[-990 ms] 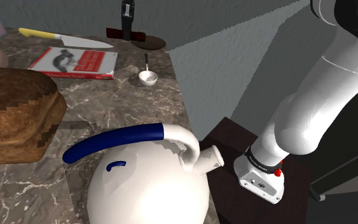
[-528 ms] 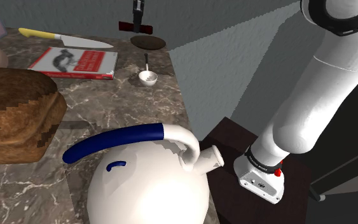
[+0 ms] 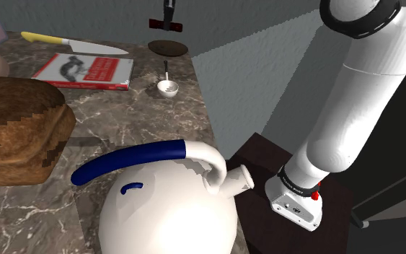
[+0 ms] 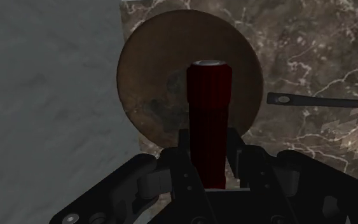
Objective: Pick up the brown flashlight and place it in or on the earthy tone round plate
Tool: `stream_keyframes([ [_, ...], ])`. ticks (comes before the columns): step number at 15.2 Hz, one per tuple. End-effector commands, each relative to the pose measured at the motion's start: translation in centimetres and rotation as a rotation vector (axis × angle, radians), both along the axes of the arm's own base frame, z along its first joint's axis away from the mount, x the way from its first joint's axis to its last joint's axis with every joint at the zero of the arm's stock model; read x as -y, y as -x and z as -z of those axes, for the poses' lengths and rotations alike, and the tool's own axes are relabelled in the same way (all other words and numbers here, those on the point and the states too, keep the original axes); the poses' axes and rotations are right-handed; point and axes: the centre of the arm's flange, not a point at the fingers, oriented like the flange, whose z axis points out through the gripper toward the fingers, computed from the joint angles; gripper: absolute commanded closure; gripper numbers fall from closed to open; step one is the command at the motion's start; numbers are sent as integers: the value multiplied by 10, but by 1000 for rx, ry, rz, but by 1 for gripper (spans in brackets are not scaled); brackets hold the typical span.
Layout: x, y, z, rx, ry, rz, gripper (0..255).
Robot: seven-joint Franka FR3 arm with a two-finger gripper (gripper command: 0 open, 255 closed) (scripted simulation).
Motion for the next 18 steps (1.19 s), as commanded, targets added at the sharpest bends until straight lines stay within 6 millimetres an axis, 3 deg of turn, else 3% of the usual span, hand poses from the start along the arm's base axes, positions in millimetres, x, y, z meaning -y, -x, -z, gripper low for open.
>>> stream_keyframes([
  [1, 23, -16, 0, 1, 0, -1, 255],
  [15, 27, -18, 69, 1, 0, -1, 255],
  [18, 27, -18, 69, 1, 0, -1, 255],
])
